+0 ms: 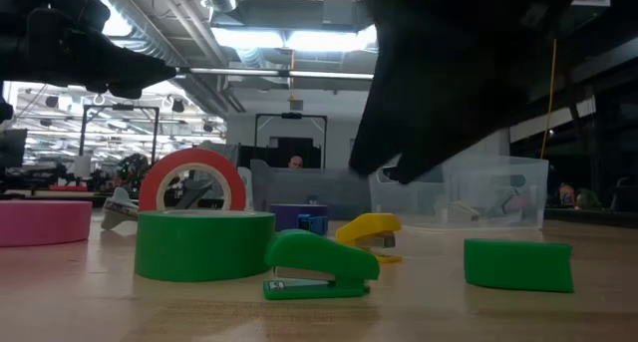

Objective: Pick and place Stapler, Stapler remover, tape
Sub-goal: Put the yellow stapler into the black bin

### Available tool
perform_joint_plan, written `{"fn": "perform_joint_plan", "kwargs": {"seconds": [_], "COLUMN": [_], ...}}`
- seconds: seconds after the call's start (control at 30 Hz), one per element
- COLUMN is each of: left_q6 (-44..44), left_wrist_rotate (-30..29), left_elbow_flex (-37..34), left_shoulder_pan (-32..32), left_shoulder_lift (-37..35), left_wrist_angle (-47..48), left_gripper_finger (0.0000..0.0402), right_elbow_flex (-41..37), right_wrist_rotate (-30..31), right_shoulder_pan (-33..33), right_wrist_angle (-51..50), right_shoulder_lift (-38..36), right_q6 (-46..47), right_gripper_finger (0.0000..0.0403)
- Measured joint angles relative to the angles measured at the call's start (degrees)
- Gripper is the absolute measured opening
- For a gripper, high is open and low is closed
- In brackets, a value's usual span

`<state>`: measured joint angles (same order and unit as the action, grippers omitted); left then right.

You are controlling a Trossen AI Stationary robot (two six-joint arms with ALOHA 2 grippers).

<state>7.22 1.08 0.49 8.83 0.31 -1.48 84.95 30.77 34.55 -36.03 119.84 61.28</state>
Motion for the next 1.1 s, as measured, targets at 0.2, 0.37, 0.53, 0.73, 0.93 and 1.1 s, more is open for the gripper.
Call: {"fn": "perform_joint_plan", "kwargs": {"seconds": [0.2,0.37,0.53,0.73,0.93,1.1], "left_q6": [0.0,0.02,0.0,0.0,0.0,0.0], "left_wrist_rotate": [0.0,0.0,0.0,0.0,0.0,0.0], "left_elbow_flex": [-0.01,0.0,-0.02,-0.02,-0.01,-0.01], "left_shoulder_pan": [-0.01,-0.01,-0.01,0.01,-0.01,0.01], "left_shoulder_lift": [0.01,0.01,0.01,0.01,0.01,0.01], "left_wrist_angle": [0.07,0.0,0.02,0.02,0.0,0.0], "left_gripper_finger": [0.0169,0.0169,0.0169,0.0169,0.0169,0.0169], "right_elbow_flex": [0.0,0.02,0.04,0.11,0.13,0.11], "right_wrist_rotate": [-3.26,-3.71,-6.17,-5.43,-4.39,-4.65], "right_shoulder_pan": [-1.82,-2.97,-3.8,-4.25,-4.44,-4.46], "right_wrist_angle": [0.54,0.67,1.4,1.37,0.97,0.57], "right_shoulder_lift": [1.47,2.93,4.51,4.59,4.66,4.69], "right_q6": [0.02,0.02,0.0,2.75,7.08,6.88], "right_gripper_finger": [0.0312,0.0312,0.0312,0.0312,0.0284,0.0215]}}
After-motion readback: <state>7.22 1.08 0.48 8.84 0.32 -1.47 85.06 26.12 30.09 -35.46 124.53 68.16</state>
